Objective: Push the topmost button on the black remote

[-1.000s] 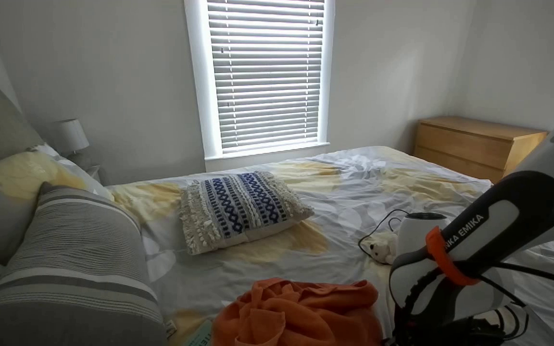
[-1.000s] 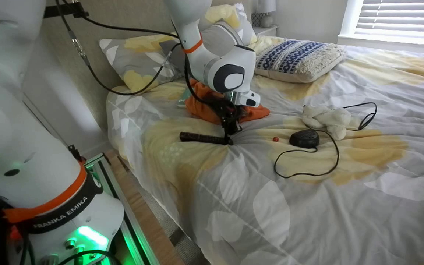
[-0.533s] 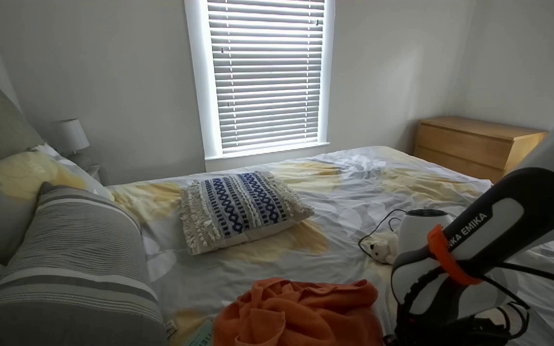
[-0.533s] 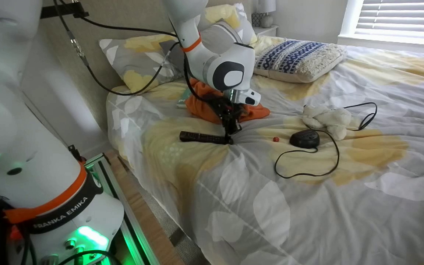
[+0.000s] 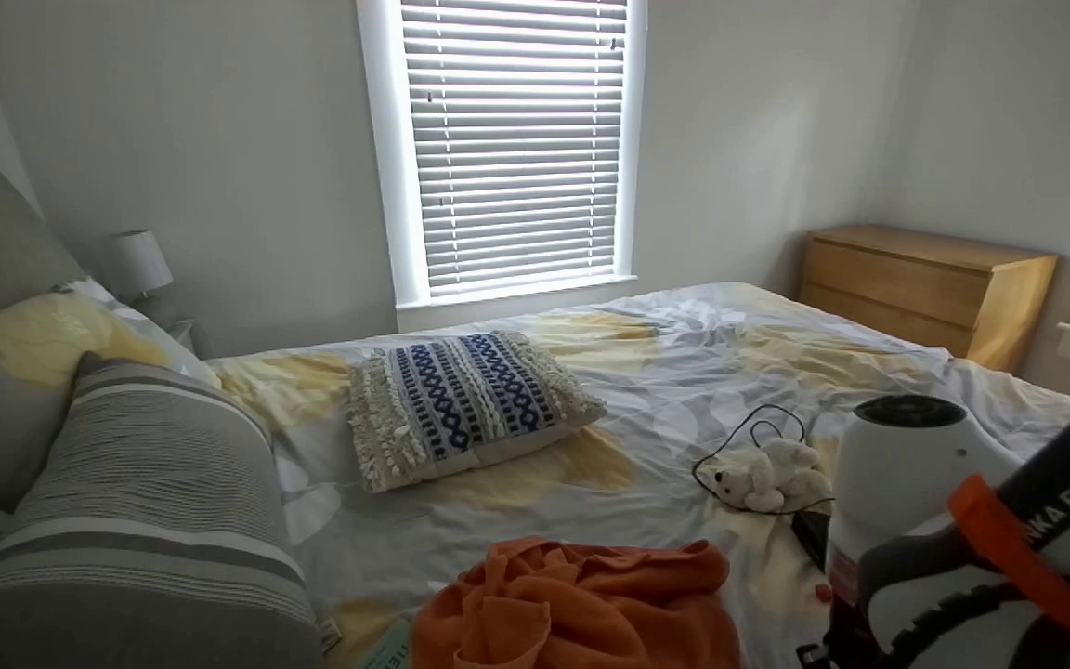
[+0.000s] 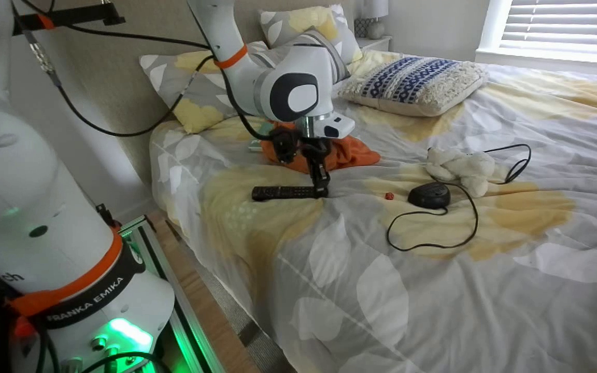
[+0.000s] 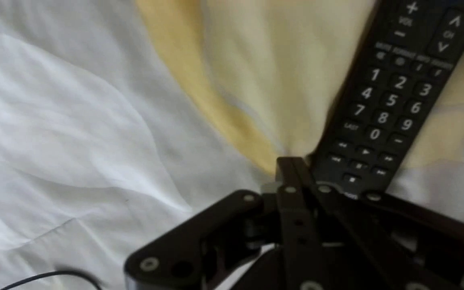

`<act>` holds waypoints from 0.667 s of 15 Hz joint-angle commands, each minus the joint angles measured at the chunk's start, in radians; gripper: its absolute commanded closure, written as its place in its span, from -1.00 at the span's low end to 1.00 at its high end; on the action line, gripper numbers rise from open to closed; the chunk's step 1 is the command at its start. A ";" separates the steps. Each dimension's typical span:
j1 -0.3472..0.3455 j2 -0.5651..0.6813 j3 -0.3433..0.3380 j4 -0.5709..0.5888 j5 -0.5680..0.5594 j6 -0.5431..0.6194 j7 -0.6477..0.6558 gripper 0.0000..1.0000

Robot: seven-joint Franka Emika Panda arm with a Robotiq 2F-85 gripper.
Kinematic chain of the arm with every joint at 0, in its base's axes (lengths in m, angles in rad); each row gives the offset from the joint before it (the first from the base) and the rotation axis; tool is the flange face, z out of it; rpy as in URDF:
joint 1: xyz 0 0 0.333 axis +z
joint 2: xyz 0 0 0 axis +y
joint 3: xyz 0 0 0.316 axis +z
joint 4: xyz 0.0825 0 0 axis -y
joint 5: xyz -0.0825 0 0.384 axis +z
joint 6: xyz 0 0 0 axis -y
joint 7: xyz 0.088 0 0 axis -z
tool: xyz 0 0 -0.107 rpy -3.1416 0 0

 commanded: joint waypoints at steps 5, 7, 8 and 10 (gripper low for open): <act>0.352 -0.210 -0.424 -0.190 -0.513 0.124 0.456 -0.04; 0.455 -0.237 -0.543 -0.182 -0.676 0.135 0.556 -0.35; 0.492 -0.257 -0.585 -0.180 -0.757 0.137 0.605 -0.52; 0.561 -0.296 -0.657 -0.173 -0.919 0.151 0.704 -0.79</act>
